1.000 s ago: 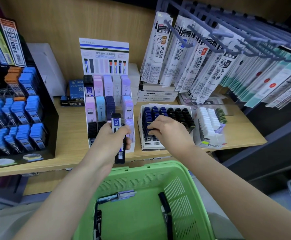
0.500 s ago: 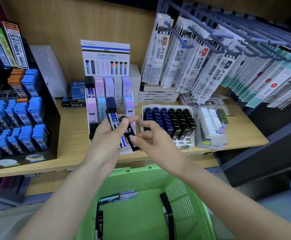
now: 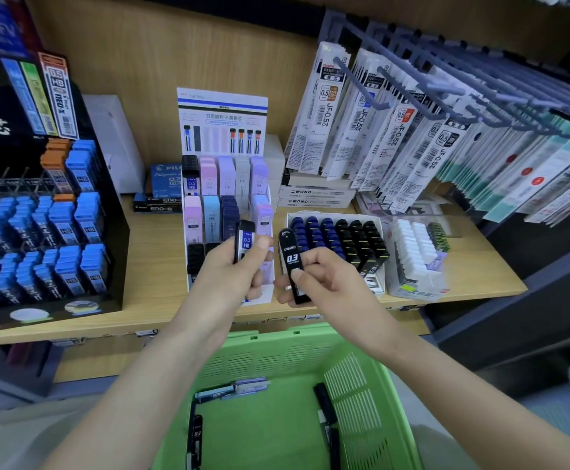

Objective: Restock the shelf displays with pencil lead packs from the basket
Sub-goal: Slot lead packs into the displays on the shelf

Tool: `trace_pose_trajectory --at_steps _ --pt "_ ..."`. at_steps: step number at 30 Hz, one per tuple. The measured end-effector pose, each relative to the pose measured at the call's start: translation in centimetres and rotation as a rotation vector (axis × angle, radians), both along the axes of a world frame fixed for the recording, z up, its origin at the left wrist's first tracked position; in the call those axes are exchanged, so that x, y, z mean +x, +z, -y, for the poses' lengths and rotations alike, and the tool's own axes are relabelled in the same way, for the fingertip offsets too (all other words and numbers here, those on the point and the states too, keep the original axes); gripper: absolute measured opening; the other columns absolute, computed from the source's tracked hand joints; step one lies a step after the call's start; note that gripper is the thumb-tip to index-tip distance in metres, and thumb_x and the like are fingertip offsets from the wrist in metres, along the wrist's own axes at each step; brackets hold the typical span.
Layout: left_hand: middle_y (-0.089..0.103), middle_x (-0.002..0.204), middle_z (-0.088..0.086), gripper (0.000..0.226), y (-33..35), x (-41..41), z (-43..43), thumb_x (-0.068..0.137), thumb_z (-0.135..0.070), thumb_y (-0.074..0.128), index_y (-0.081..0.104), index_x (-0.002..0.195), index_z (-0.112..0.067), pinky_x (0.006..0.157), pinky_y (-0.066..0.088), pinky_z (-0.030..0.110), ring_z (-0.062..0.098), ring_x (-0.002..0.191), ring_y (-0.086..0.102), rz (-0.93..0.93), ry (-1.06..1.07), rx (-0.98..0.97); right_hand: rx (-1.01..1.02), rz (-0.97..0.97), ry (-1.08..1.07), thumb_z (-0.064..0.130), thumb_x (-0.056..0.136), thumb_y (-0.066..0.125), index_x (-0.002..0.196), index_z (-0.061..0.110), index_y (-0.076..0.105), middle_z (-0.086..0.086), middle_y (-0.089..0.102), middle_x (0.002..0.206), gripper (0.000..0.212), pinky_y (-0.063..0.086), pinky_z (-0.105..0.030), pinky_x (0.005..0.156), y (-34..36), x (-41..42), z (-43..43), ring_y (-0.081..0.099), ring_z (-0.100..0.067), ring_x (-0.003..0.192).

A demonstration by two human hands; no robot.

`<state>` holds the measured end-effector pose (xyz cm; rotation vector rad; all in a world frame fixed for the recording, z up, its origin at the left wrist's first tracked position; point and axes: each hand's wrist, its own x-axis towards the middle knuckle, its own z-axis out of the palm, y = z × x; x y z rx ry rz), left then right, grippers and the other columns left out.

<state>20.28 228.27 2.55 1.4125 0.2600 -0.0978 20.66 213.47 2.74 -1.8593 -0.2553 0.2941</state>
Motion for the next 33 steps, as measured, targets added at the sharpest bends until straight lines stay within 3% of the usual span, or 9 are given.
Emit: trace_pose_trajectory --at_steps 5,6,9,13,16,20,28,31,33 --pt "0.04 0.049 -0.014 0.005 0.3 -0.4 0.7 0.091 -0.025 0.06 0.062 0.092 -0.021 0.046 0.031 0.014 0.004 0.045 0.035 0.033 -0.119 0.023 0.028 0.023 -0.024 0.011 0.093 0.055 0.084 0.016 0.056 0.015 0.058 0.072 0.011 0.039 -0.012 0.069 0.3 -0.5 1.1 0.051 0.001 0.068" --pt "0.041 0.048 -0.015 0.007 0.3 -0.5 0.8 0.09 -0.029 0.059 0.062 0.092 -0.022 0.045 0.032 0.013 0.003 0.045 0.036 0.028 -0.163 0.046 0.071 0.002 -0.035 0.014 0.093 0.057 0.089 0.013 0.06 0.009 0.059 0.079 0.005 0.04 -0.013 0.072 0.5 -0.5 1.4 0.051 -0.002 0.075" --pt "0.043 0.056 -0.007 0.021 0.4 -1.1 1.5 0.089 -0.041 0.055 0.061 0.09 -0.02 0.045 0.032 0.012 0.005 0.046 0.036 -0.019 -0.326 0.11 0.257 -0.1 -0.037 0.025 0.086 0.057 0.1 0.003 0.059 -0.008 0.059 0.094 0.026 0.044 -0.02 0.078 1.0 -0.6 2.4 0.054 -0.01 0.083" --pt "0.05 0.049 -0.009 0.033 0.8 -1.5 2.5 0.092 -0.038 0.051 0.061 0.097 -0.007 0.046 0.027 0.014 0.007 0.043 0.03 -0.055 -0.414 0.015 0.182 -0.035 -0.067 0.021 0.091 0.057 0.106 -0.006 0.056 -0.021 0.06 0.095 0.031 0.043 -0.035 0.091 1.6 -1.2 3.6 0.055 -0.019 0.085" --pt "0.044 0.05 -0.006 0.021 0.9 -1.4 3.1 0.086 -0.034 0.06 0.06 0.084 -0.013 0.043 0.025 0.013 0.008 0.044 0.026 -0.05 -0.375 -0.042 0.072 0.048 -0.107 0.012 0.094 0.054 0.103 0.008 0.064 -0.013 0.066 0.102 0.014 0.045 -0.029 0.092 1.9 -1.4 4.6 0.058 -0.02 0.095" --pt "0.044 0.04 -0.019 0.01 0.1 -1.1 3.9 0.086 -0.025 0.066 0.061 0.081 -0.018 0.044 0.032 0.009 -0.002 0.038 0.041 0.041 -0.229 0.146 0.072 0.089 -0.159 0.006 0.092 0.053 0.101 0.004 0.061 -0.002 0.063 0.082 0.012 0.048 -0.014 0.068 2.4 -1.5 5.2 0.059 -0.003 0.071" --pt "0.054 0.048 -0.02 0.012 -0.7 -0.8 5.1 0.079 -0.021 0.074 0.063 0.079 -0.02 0.047 0.035 0.007 -0.007 0.047 0.047 0.082 -0.214 0.28 0.037 0.175 -0.272 0.011 0.089 0.059 0.087 0.015 0.059 0.002 0.066 0.077 0.004 0.055 -0.025 0.066 2.4 -1.4 6.8 0.066 -0.011 0.072" --pt "0.052 0.05 -0.022 0.003 -0.8 -0.7 5.1 0.089 -0.024 0.062 0.064 0.087 -0.026 0.052 0.037 0.011 -0.009 0.05 0.047 0.076 -0.2 0.313 0.043 0.201 -0.335 0.006 0.088 0.06 0.089 0.014 0.061 0.004 0.068 0.071 0.007 0.053 -0.019 0.064 2.6 -0.8 8.0 0.067 -0.009 0.068" --pt "0.049 0.055 -0.02 0.009 -0.7 -0.5 5.0 0.094 -0.024 0.055 0.064 0.091 -0.026 0.06 0.037 0.018 -0.005 0.054 0.047 0.066 -0.163 0.299 -0.026 0.262 -0.403 0.006 0.089 0.06 0.094 0.012 0.064 -0.001 0.069 0.075 0.009 0.056 -0.026 0.067 2.6 0.0 9.2 0.067 -0.011 0.07"
